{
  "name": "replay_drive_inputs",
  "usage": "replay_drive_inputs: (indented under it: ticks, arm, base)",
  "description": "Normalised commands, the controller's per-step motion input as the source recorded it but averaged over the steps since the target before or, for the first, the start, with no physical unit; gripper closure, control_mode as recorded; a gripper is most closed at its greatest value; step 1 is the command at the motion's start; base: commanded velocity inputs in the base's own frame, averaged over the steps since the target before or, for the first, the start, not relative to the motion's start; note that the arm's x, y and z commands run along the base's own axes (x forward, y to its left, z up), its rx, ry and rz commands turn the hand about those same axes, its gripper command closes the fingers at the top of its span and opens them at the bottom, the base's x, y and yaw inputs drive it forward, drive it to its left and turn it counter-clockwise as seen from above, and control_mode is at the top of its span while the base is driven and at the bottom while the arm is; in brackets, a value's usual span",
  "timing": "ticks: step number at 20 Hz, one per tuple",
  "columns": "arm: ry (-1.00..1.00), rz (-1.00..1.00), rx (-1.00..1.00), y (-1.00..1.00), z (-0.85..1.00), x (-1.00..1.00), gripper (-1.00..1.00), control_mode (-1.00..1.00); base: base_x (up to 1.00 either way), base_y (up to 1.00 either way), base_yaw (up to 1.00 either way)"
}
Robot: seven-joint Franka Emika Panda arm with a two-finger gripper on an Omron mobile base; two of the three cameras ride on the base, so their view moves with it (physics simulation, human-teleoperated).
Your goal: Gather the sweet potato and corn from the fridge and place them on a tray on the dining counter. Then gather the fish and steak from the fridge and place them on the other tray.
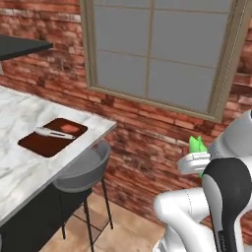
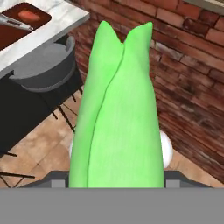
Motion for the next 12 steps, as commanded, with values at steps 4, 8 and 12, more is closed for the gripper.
replay_drive_inputs:
  ticks: [4,8,12]
  arm:
    - [0.00,0.00,0.00,0.00,0.00,0.00,1.00,1.00]
    - [0.00,0.00,0.00,0.00,0.00,0.00,1.00,1.00]
    - [0.00,0.00,0.00,0.00,0.00,0.00,1.00,1.00]
  base:
    - [0.74,-0.27,0.42]
    - [0.63,-0.01,0.45]
    - [0.55,0.02,0.47]
